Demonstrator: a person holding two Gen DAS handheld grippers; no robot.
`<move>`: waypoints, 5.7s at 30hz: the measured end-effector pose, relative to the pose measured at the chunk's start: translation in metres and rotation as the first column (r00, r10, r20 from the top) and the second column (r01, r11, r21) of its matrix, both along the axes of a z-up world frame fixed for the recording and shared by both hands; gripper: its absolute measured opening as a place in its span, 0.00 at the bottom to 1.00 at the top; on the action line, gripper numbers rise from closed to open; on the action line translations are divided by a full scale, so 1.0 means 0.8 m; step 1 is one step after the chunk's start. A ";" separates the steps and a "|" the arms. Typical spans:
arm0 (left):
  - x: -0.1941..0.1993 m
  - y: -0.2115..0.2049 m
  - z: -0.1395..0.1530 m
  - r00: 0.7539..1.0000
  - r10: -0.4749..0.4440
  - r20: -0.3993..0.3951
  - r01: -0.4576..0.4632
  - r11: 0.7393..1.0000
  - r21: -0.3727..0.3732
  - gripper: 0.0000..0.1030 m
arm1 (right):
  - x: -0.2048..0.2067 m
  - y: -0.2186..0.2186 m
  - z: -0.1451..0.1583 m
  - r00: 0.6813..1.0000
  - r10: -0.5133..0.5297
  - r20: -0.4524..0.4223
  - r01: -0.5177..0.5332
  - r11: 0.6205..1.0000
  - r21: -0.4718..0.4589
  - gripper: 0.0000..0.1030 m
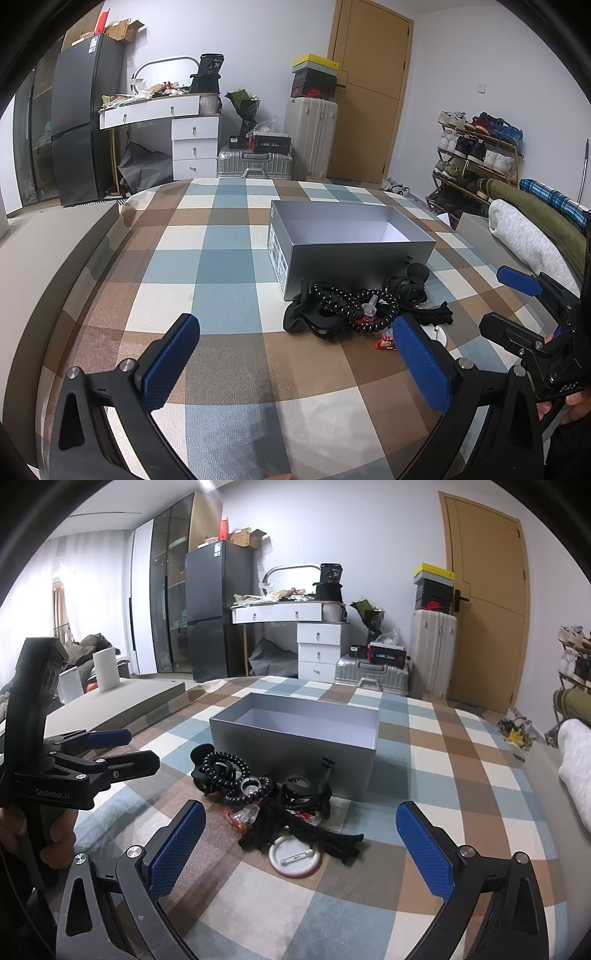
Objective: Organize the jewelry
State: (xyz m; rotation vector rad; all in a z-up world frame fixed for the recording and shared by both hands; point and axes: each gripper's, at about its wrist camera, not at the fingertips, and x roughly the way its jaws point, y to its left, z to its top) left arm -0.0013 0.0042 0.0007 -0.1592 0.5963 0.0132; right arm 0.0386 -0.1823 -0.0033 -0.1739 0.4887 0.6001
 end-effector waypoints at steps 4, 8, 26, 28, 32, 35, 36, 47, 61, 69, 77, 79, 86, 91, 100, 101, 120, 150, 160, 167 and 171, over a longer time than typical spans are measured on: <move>0.000 0.000 0.000 1.000 0.001 0.000 -0.001 1.000 0.000 0.99 | 0.000 0.000 0.000 1.000 0.000 0.000 0.000 1.000 -0.001 1.00; 0.000 0.000 0.000 1.000 0.000 0.000 0.000 1.000 0.000 0.99 | 0.000 0.000 0.000 1.000 0.000 0.000 0.000 1.000 -0.001 1.00; 0.000 0.000 0.000 1.000 0.000 0.001 0.000 1.000 0.000 0.99 | 0.000 0.000 0.000 1.000 0.000 0.000 0.000 1.000 -0.001 1.00; 0.000 0.000 0.000 1.000 0.000 0.000 0.000 1.000 0.000 0.99 | 0.000 0.001 0.000 1.000 0.000 0.000 0.000 1.000 -0.003 1.00; 0.000 0.000 0.000 1.000 0.000 0.000 0.000 1.000 -0.001 0.99 | 0.000 0.000 0.000 1.000 -0.001 0.000 0.001 1.000 -0.003 1.00; 0.000 0.000 0.001 1.000 -0.001 0.000 0.001 1.000 0.001 0.99 | 0.000 0.001 0.000 1.000 -0.001 -0.001 0.001 1.000 -0.003 1.00; 0.000 0.000 0.000 1.000 -0.001 0.000 0.001 1.000 0.001 0.99 | 0.000 0.000 0.000 1.000 -0.001 0.000 0.001 1.000 -0.003 1.00; -0.001 0.000 0.001 1.000 0.000 0.000 0.000 1.000 0.000 0.99 | 0.000 0.001 0.000 1.000 -0.001 -0.002 0.001 1.000 -0.002 1.00; 0.000 0.000 0.001 1.000 0.002 -0.003 -0.002 1.000 0.003 0.99 | 0.000 0.001 0.000 1.000 -0.003 -0.004 0.003 1.000 -0.003 1.00; 0.016 -0.003 -0.007 0.996 0.013 -0.089 -0.011 1.000 0.021 0.99 | 0.034 -0.004 -0.020 0.984 -0.103 -0.145 0.095 0.994 -0.056 1.00; 0.031 -0.001 -0.017 0.983 -0.029 -0.183 0.027 1.000 -0.011 0.99 | 0.061 -0.019 -0.039 0.938 -0.153 -0.312 0.141 0.988 -0.061 0.97; 0.034 -0.003 -0.017 0.980 -0.040 -0.196 0.037 0.999 -0.017 0.99 | 0.066 -0.019 -0.041 0.923 -0.149 -0.355 0.141 0.989 -0.048 0.94; 0.044 -0.009 -0.017 0.978 -0.054 -0.202 0.054 0.999 -0.004 0.99 | 0.072 0.003 -0.048 0.913 -0.134 -0.386 0.113 0.991 -0.076 0.90; 0.046 -0.001 -0.022 0.977 -0.059 -0.206 0.053 0.998 -0.037 0.99 | 0.079 0.012 -0.052 0.907 -0.159 -0.390 0.126 0.986 -0.108 0.86; 0.044 -0.002 -0.019 0.978 -0.065 -0.199 0.058 0.997 -0.041 0.99 | 0.086 0.023 -0.051 0.904 -0.155 -0.398 0.121 0.987 -0.109 0.86; 0.044 -0.001 -0.019 0.978 -0.063 -0.199 0.055 0.998 -0.043 0.99 | 0.086 0.023 -0.051 0.903 -0.156 -0.400 0.122 0.986 -0.109 0.85; 0.057 -0.008 -0.023 0.971 -0.046 -0.236 0.046 0.999 -0.009 0.99 | 0.064 -0.009 -0.024 0.935 -0.076 -0.346 0.101 0.993 0.056 0.71; 0.038 -0.024 0.001 0.965 -0.102 -0.240 0.118 0.992 0.054 0.42 | 0.057 -0.013 -0.017 0.938 -0.056 -0.342 0.088 0.993 0.078 0.71; 0.039 -0.020 -0.013 0.951 -0.076 -0.300 0.118 0.985 0.125 0.42 | 0.055 -0.002 -0.015 0.940 -0.056 -0.336 0.080 0.995 0.059 0.71; 0.039 -0.012 -0.026 0.938 0.036 -0.345 0.046 0.973 0.226 0.43 | 0.058 -0.005 -0.017 0.938 -0.060 -0.341 0.086 0.994 0.062 0.71; 0.038 -0.003 -0.019 0.948 0.031 -0.316 0.028 0.984 0.178 0.43 | 0.057 -0.005 -0.018 0.938 -0.061 -0.341 0.087 0.994 0.061 0.71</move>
